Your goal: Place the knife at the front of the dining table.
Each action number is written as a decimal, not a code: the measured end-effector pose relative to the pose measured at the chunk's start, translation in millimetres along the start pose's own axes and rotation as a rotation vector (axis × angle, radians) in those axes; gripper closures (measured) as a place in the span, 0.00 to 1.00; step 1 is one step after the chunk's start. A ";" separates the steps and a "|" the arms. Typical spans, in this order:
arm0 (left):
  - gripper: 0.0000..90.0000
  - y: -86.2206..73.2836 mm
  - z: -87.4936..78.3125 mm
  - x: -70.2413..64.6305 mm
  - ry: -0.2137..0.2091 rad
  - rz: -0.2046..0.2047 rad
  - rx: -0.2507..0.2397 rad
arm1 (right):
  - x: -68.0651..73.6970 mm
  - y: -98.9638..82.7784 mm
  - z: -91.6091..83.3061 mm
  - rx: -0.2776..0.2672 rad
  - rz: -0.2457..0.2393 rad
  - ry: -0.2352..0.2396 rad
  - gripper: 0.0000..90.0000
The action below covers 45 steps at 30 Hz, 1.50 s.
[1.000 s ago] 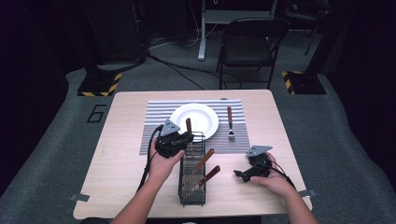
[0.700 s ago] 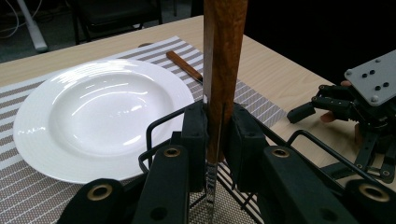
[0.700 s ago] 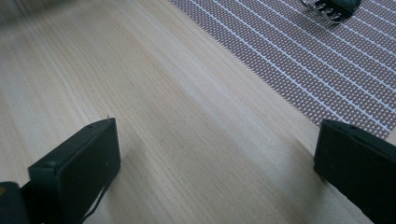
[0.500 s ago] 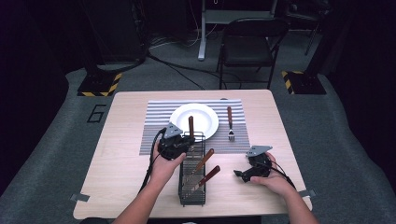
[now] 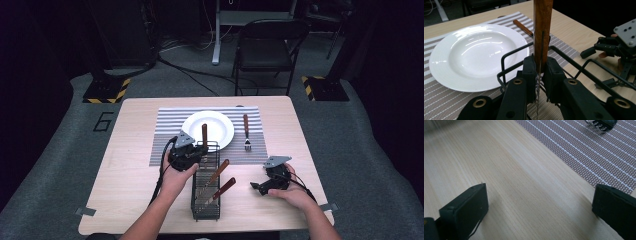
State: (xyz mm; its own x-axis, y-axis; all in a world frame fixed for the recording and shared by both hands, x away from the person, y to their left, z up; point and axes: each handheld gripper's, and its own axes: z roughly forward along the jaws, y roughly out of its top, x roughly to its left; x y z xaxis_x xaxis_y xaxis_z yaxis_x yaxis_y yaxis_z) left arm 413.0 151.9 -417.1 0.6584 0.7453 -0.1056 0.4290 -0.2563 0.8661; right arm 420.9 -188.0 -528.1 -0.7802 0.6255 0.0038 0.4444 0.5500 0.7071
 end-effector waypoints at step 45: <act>0.89 56.9 -43.0 9.4 -0.028 0.009 -0.075 | 0.0 0.0 0.0 0.000 0.000 0.000 0.00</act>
State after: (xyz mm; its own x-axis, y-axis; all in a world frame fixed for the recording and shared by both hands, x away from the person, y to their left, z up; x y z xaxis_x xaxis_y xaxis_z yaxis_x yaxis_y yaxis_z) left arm 417.0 170.7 -347.8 0.6796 0.7252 -0.1107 0.3764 -0.2152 0.9011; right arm 420.9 -188.0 -528.1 -0.7803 0.6254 0.0035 0.4441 0.5501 0.7072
